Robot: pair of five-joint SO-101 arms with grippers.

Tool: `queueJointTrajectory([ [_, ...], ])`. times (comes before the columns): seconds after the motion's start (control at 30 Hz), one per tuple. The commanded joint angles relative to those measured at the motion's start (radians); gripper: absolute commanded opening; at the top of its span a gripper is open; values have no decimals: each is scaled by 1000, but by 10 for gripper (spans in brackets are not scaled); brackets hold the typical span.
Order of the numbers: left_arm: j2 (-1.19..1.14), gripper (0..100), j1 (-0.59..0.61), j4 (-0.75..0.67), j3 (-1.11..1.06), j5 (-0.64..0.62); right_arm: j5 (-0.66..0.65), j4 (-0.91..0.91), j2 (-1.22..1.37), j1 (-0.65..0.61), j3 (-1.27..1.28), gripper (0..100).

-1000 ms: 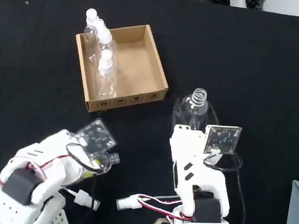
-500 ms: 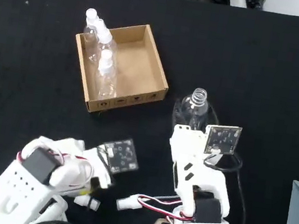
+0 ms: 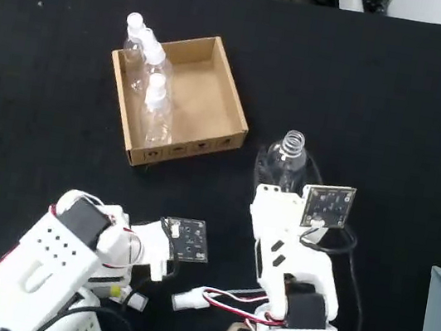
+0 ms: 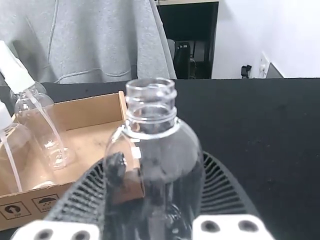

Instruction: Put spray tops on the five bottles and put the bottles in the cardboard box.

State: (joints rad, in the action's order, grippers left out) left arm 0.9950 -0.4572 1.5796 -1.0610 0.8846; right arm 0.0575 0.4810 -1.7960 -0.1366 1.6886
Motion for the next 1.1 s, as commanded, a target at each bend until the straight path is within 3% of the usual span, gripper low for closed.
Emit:
queueJointTrajectory([
  [0.0,-38,205,-42,-15,22,6,0,-32,-38,25,-4,100],
  [0.27,-43,205,-151,-169,-124,-58,0,-32,-38,25,-4,100],
  [1.07,-44,205,-153,-213,-157,-60,0,-31,-41,26,-4,100],
])
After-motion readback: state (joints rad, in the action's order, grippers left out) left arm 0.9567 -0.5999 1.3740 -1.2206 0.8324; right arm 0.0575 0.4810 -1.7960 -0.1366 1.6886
